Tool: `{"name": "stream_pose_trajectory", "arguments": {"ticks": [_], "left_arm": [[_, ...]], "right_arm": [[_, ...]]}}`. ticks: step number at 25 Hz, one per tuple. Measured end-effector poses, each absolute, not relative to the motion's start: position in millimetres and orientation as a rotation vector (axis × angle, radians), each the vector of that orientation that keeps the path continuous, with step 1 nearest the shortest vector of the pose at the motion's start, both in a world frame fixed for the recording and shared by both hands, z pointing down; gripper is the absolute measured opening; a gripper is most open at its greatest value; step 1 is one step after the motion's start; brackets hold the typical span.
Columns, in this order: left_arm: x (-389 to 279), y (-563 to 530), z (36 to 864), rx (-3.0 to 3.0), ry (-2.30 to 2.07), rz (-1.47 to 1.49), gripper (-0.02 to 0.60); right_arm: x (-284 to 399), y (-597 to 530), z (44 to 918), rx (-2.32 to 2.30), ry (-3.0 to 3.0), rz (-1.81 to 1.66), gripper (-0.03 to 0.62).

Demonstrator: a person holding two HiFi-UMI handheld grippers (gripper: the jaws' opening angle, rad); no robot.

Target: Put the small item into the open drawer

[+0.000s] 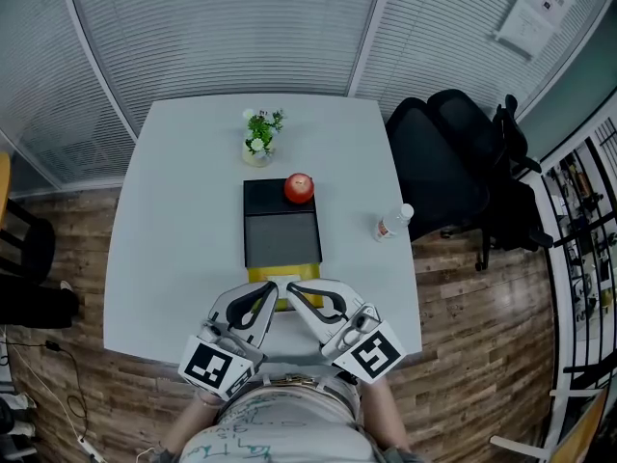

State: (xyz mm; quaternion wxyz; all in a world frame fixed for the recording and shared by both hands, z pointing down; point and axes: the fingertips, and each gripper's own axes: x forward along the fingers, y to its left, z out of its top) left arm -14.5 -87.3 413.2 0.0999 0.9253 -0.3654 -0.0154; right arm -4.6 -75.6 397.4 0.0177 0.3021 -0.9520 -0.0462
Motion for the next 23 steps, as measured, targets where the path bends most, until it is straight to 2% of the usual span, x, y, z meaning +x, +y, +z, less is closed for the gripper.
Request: {"name": "stream_pose_trajectory", "arguments": {"ticks": [23], "left_arm": [[-16,-89,426,2.690,-1.051,-0.027,-0.003]], "right_arm": [[-1,-84,408,0.954,-2.905,-0.130,0.002]]}}
